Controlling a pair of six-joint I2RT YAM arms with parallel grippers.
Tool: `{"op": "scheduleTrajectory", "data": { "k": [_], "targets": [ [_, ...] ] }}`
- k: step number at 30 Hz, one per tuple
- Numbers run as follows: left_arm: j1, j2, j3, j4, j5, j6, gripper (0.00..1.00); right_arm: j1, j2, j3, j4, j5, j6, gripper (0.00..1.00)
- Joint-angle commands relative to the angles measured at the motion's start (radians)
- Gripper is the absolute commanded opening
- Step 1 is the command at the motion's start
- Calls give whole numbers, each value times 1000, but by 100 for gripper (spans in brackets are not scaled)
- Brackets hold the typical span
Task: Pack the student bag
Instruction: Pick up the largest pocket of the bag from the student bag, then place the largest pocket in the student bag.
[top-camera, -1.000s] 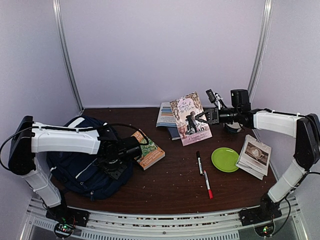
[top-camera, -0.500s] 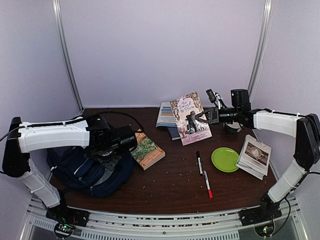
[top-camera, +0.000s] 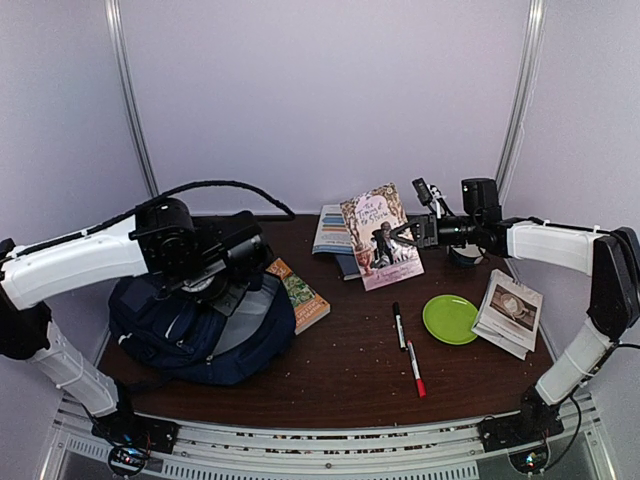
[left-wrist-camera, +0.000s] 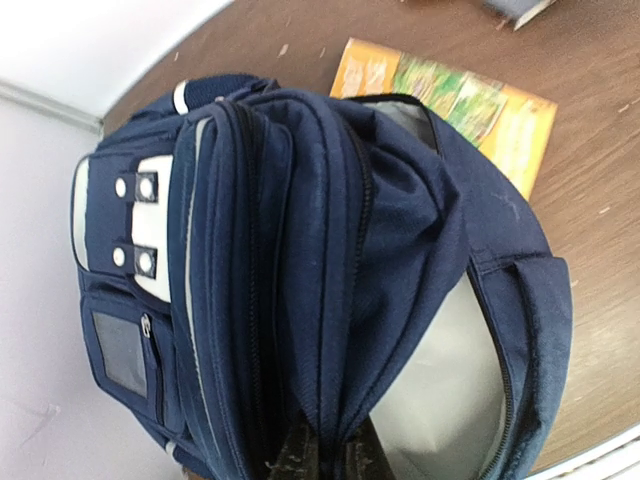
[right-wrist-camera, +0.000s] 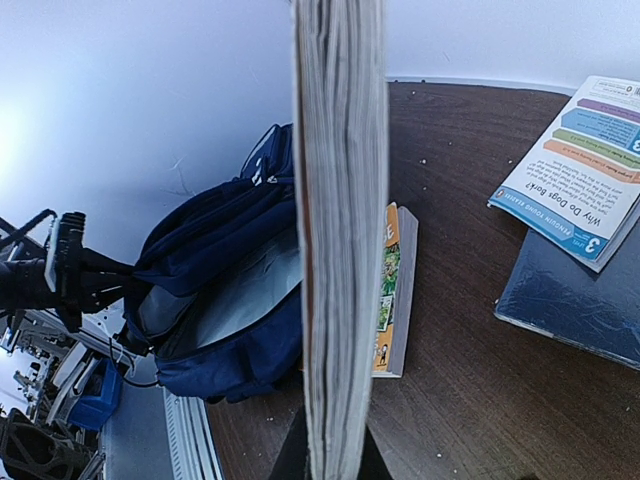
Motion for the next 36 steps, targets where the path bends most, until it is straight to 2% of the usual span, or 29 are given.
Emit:
{"op": "scheduleTrajectory", "data": {
  "k": [1, 4, 6, 13, 19, 20, 24, 29, 30, 31, 36],
  "targets": [
    [-44, -63, 10, 199, -10, 120, 0, -8, -10, 5, 39, 7, -2, 0],
    [-57, -48, -71, 235, 104, 156, 0, -12, -9, 4, 38, 5, -3, 0],
    [-90, -42, -117, 233, 130, 147, 0, -14, -6, 3, 40, 4, -3, 0],
    [-163, -2, -274, 194, 28, -77, 0, -14, 25, 9, 46, -9, 9, 0],
    [-177, 109, -281, 269, 9, -100, 0, -15, 24, 7, 48, -15, 12, 0],
    [-177, 132, -279, 279, 4, -99, 5, -15, 23, 6, 48, -14, 11, 0],
    [-177, 231, -253, 297, -10, -74, 38, -15, 19, 5, 48, -15, 10, 0],
    [-175, 329, -201, 246, -57, -84, 62, -15, 17, 3, 43, -17, 10, 0],
    [-175, 349, -190, 231, -62, -91, 64, -15, 17, 3, 43, -16, 10, 0],
    [-175, 365, -179, 212, -67, -99, 63, -15, 16, 3, 43, -16, 10, 0],
    [-174, 328, -161, 187, -115, -147, 31, -15, 19, 3, 44, -10, 10, 0]
  ]
}}
